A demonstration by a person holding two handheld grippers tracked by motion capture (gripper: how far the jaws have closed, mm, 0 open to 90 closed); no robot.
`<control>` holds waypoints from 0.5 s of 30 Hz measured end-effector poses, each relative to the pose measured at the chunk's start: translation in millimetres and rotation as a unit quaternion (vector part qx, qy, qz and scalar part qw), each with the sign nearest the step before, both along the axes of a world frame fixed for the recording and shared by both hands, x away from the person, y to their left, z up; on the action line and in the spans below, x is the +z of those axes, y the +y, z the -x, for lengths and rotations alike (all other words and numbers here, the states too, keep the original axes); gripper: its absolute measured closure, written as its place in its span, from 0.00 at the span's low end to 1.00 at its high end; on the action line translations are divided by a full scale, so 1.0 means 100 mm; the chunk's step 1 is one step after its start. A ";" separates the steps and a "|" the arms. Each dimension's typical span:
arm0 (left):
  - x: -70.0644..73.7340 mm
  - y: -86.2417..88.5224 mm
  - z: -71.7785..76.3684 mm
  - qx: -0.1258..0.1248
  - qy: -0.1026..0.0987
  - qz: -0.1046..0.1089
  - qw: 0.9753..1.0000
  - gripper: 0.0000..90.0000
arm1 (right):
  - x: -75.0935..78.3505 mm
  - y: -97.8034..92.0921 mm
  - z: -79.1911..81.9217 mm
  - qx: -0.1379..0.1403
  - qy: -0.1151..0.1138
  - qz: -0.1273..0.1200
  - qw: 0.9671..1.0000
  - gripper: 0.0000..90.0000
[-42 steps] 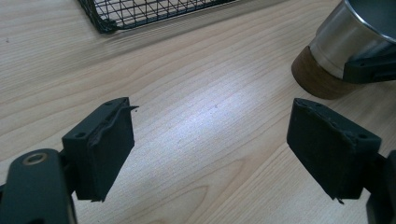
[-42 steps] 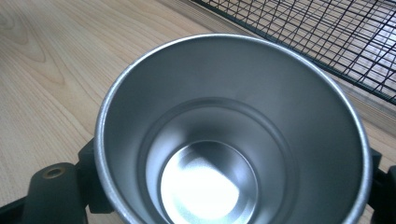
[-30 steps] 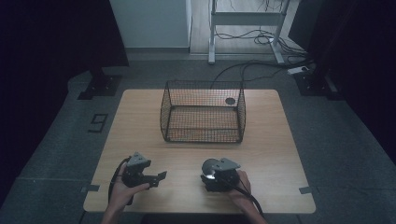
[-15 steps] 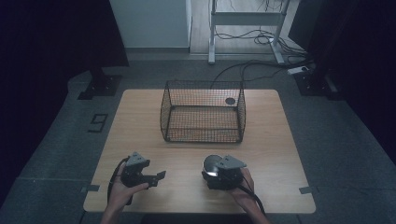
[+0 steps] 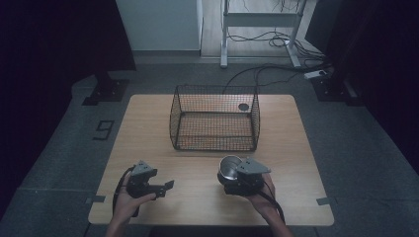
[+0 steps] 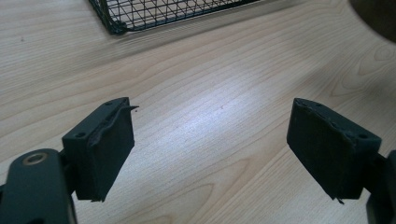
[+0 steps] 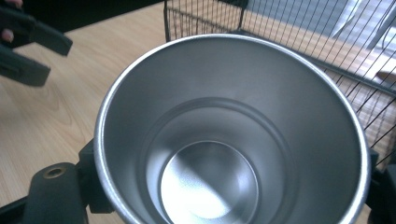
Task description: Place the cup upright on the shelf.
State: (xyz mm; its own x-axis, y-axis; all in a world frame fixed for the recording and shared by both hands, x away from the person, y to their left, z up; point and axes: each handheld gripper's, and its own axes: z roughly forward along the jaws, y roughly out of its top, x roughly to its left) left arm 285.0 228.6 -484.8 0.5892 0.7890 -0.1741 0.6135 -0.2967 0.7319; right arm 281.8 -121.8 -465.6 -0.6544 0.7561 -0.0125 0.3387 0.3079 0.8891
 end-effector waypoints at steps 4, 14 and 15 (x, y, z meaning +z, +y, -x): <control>0.01 0.02 0.00 0.001 -0.001 0.003 1.000 0.17 | 0.11 -0.03 -0.02 -0.001 -0.011 -0.008 1.000 0.20; 0.02 0.03 0.00 0.003 -0.002 0.004 1.000 0.17 | 0.32 -0.07 -0.11 0.000 -0.023 -0.018 1.000 0.20; 0.02 0.03 0.00 0.003 -0.002 0.004 1.000 0.17 | 0.33 -0.06 -0.11 0.000 -0.023 -0.019 1.000 0.20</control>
